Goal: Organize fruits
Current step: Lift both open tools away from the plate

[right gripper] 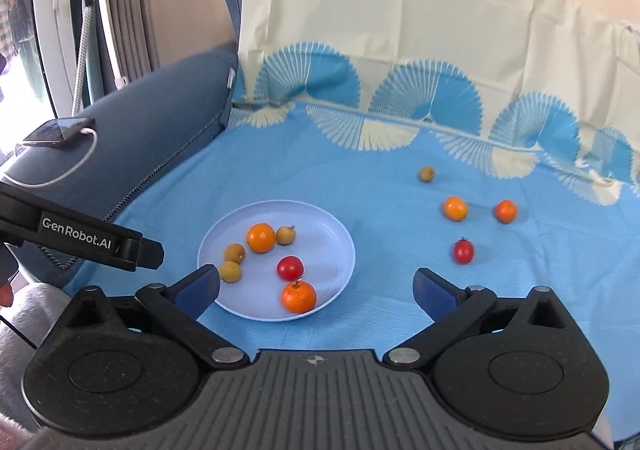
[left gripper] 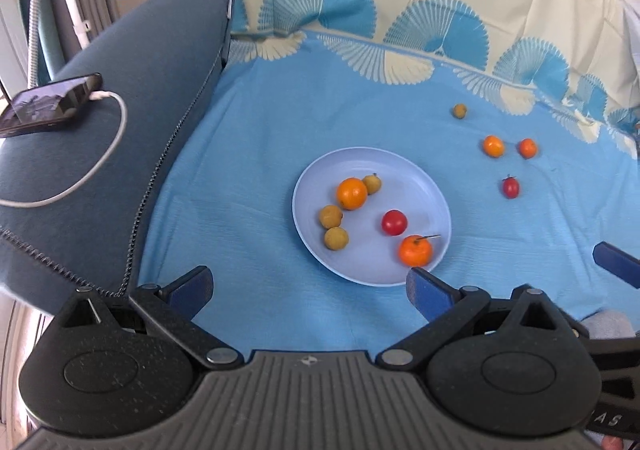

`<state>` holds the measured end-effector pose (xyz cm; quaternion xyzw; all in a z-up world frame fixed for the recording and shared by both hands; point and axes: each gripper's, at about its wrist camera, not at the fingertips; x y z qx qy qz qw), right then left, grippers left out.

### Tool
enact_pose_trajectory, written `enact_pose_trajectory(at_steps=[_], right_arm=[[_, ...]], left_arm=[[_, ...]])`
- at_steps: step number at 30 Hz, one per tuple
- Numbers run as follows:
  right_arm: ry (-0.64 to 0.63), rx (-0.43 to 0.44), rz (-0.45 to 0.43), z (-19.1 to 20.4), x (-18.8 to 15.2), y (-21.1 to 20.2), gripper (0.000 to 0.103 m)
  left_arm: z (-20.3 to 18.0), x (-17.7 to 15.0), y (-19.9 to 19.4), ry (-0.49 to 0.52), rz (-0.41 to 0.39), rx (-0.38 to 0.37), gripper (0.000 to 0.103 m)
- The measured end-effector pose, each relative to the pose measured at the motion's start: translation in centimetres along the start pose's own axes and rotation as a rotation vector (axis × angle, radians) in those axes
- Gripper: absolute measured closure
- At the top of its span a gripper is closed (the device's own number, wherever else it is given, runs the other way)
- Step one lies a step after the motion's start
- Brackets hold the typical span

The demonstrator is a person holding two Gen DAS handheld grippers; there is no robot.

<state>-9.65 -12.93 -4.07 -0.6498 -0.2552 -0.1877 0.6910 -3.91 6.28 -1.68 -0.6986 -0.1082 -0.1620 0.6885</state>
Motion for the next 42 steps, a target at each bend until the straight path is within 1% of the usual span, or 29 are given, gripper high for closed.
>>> enact_pose_trajectory(at_steps=[3,8,10,16,24,42], right_arm=[[0.009,-0.009,-0.017,0.7,-1.2,-1.7,0.001],[-0.015,-0.019,-0.042,1.8,-3.1,-4.0,0.001],[-0.012,-0.026,-0.058,1.8,-3.6,-4.8,0.001],[0.006,-0.039,-0.097,1.9,-4.1,-6.4,0.001],[-0.013,-0.037,-0.122,2.4,-4.3,-7.2,0.001],[-0.022,-0.039,-0.105,2.8,-4.1,-6.7,0.001]], left_arm=[[-0.3,-1.4,-1.5,0.002,-0.032,0.002,0.0],[-0.7,-3.3,-3.8,0.013,-0.081,0.002,0.0],[-0.9,-3.8,-4.5,0.016,-0.099,0.007,0.0],[-1.2,-4.7,-5.9,0.018,-0.121,0.012,0.0],[-1.1,-5.4,-6.8,0.014,-0.138,0.014,0.0],[-1.0,-5.4,-6.4,0.024,-0.135,0.011,0.0]])
Point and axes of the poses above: each gripper's, at about its wrist camera, not at the fingertips, and y roughly the way its jaws point, z to its left, x to its top, and after that the axes turned 14 degrees about z, right-handed
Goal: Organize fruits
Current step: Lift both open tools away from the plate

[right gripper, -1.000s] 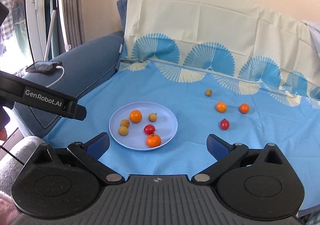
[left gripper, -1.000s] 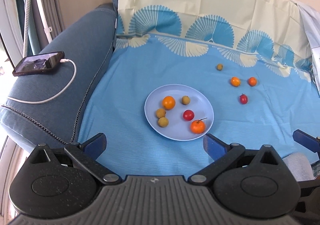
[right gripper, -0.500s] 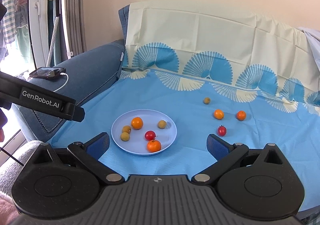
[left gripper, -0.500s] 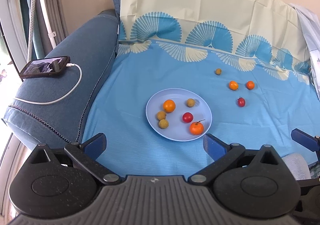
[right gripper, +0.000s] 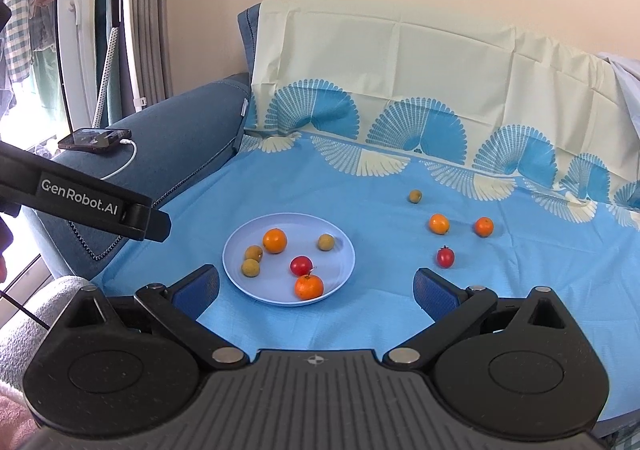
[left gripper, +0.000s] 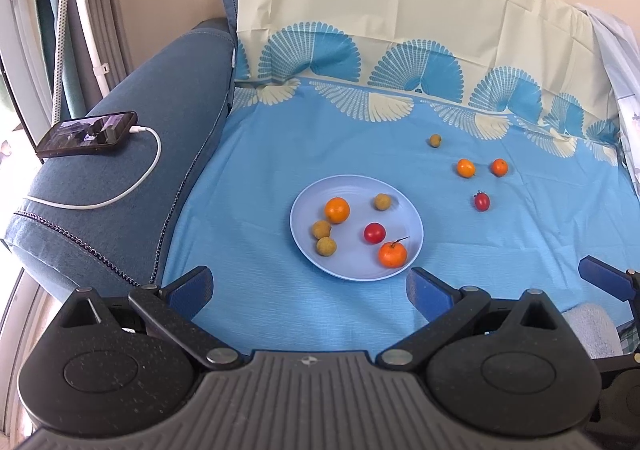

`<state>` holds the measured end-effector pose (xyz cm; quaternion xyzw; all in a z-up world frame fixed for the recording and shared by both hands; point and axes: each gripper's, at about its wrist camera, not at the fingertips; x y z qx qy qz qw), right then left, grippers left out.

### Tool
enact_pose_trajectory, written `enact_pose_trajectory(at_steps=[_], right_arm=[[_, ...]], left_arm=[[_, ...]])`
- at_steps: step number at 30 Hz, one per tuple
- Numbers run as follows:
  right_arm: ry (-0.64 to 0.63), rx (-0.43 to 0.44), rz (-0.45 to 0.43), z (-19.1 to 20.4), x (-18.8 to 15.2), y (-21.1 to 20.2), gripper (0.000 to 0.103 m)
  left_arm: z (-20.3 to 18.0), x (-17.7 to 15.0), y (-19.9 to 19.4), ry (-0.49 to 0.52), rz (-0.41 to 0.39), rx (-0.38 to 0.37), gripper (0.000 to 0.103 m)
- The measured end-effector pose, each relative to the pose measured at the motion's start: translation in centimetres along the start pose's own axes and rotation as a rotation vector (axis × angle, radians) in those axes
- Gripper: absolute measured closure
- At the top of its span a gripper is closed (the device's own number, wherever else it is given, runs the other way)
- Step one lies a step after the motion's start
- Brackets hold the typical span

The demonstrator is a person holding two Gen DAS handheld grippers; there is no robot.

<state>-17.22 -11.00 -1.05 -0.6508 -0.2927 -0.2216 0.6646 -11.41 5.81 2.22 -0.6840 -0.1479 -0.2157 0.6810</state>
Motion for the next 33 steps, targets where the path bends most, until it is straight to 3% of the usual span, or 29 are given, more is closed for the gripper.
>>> enact_pose_trajectory(at_steps=[33], right_arm=[[0.041,0.015,0.056,-0.6,0.2,2.3,0.001]], left_arm=[[-1.1,1.1,3.2,0.022,0.076,0.02,0.0]])
Point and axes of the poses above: each gripper's, at about its wrist camera, not at the fingertips, and y roughly the way its jaws point, z to its left, x to its top, and after that the axes turned 14 degrees about z, right-handed
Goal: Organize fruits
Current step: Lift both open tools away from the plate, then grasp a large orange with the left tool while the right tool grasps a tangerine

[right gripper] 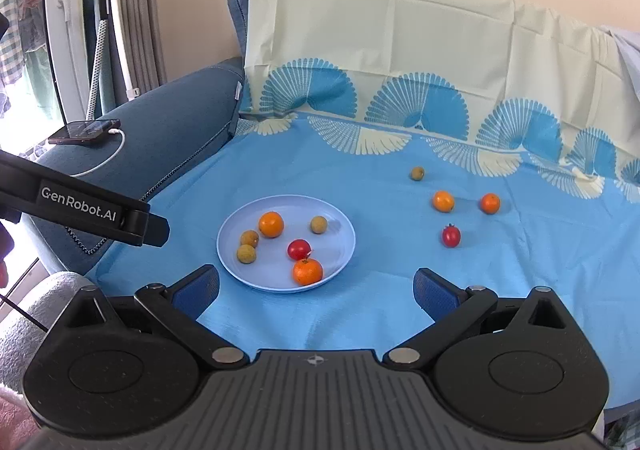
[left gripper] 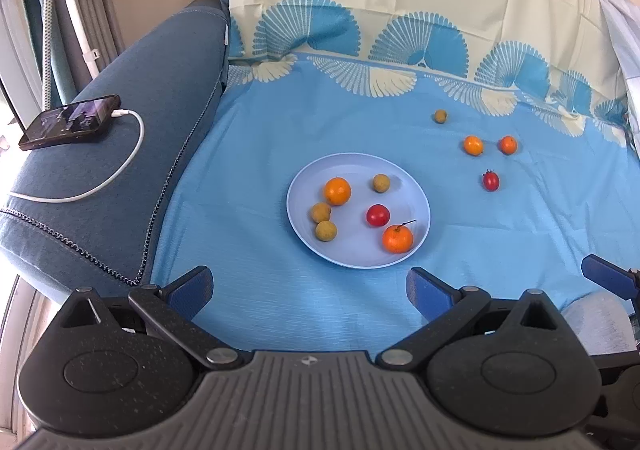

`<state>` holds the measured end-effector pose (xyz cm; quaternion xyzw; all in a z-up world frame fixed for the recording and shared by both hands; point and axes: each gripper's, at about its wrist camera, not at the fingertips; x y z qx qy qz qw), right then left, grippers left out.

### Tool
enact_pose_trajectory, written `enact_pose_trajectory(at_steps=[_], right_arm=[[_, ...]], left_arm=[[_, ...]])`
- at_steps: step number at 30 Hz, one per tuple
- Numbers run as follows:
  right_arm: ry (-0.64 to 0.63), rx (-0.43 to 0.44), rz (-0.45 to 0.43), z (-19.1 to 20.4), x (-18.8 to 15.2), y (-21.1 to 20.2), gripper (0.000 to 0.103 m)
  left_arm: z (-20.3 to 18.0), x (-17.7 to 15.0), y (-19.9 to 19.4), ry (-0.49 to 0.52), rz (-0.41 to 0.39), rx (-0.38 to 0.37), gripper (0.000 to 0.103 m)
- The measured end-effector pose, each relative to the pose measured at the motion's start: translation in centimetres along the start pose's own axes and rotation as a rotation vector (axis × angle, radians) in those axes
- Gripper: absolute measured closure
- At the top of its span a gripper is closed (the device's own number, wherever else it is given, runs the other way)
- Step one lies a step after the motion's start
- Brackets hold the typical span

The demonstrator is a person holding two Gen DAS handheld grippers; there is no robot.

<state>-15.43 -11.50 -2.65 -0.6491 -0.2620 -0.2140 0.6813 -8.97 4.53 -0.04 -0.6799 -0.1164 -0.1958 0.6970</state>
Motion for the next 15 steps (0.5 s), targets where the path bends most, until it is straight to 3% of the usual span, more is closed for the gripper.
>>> enact_pose_trajectory(at_steps=[7,15], right_arm=[[0.066,-0.001,0.014,-2.0,0.1,1.2,0.001],[0.187,-0.069,-0.006,-7.4,0.2,2.1,0.001]], left_arm=[[-1.8,1.5,1.2,0.038,0.028,0.003,0.0],[-6.9,5.5,3.7,0.111,0.071,-0.035,0.0]])
Point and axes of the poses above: each gripper's, at about its wrist camera, not at the fingertips, and y roughly the way its jaws point, z to its left, x to its top, and after that the axes turned 14 degrees about z, right-handed
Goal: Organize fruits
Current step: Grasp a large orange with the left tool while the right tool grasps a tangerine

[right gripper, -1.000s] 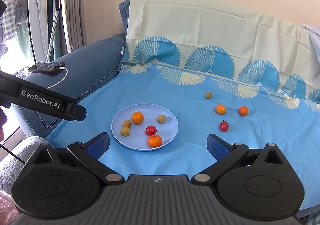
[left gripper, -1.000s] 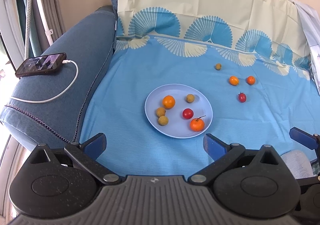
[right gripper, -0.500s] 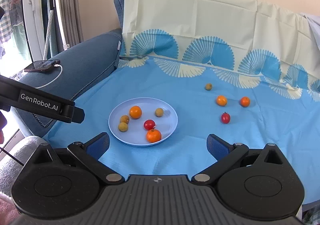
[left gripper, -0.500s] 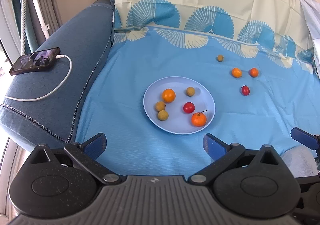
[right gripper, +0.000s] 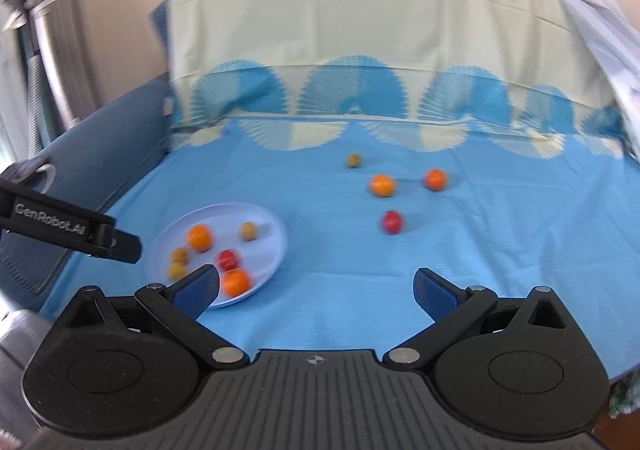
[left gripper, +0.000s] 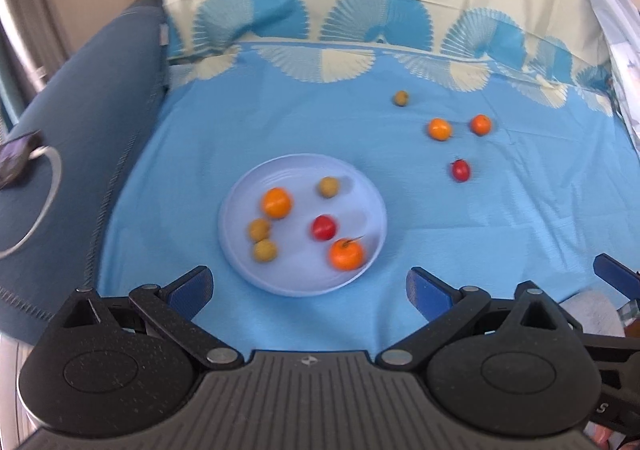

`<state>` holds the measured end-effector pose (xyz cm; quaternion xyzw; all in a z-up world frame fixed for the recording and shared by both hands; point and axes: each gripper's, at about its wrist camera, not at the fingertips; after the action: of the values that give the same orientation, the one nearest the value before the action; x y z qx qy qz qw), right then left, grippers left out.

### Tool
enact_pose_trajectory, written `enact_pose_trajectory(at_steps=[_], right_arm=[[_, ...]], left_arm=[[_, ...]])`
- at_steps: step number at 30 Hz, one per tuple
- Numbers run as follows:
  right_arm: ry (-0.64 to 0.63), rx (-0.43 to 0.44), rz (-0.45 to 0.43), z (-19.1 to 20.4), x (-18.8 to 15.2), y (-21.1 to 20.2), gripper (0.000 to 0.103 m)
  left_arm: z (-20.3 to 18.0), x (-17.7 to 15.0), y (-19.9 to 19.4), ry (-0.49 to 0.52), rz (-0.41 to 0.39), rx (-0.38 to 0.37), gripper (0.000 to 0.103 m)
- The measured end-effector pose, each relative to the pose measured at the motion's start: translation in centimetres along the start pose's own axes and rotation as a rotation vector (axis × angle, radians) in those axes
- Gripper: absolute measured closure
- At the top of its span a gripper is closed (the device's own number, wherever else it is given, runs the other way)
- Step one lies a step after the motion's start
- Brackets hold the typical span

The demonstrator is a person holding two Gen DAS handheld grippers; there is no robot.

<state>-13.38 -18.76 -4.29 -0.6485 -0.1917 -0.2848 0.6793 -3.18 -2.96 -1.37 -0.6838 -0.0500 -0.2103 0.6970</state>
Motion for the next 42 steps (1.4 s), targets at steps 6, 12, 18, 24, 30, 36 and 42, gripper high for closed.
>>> enact_pose_trajectory(at_steps=[6,12,18,24,30,36,42], right_arm=[[0.092,-0.09,-0.01,-5.4,1.3,1.9,0.001],[0.169,-0.137,-0.004,-10.5,4.3,6.0,0.001],[0.152,-0.173,-0.008,-14.7,8.6,12.9,0.001],[0.107,-0.164,0.026,-18.4,12.5,21.2,0.001],[0.002,-0.138,0.085,-19.8,14.8,28.5,0.001],[-0.094,-0.1,0.069,-19.7,15.6,33.3,0.001],[-0.132,-0.037,0.011,-19.2,15.6,32.7,0.059]], left_arm=[[-3.6,5.5,2.8,0.031,0.027,-0.057,0.0],[-7.8,12.7,7.4,0.052,0.034,-0.097,0.0],[-12.4,19.3,14.1,0.099,0.048,-0.11,0.0],[-16.0,24.1,21.7,0.157,0.101,-0.115,0.0],[-17.5,26.3,27.3,0.234,0.145,-0.066,0.0],[-16.2,26.8,29.4,0.208,0.165,-0.064,0.0],[-16.4,26.5,27.7,0.258,0.095,-0.071,0.058]])
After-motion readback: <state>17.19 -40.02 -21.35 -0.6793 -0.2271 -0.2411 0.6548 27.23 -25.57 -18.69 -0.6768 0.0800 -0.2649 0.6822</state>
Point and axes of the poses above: each gripper's, at about its wrist camera, not at the fingertips, and y roughly the way its jaws point, z to its left, x to its top, and after that the axes turned 14 degrees about z, right-handed
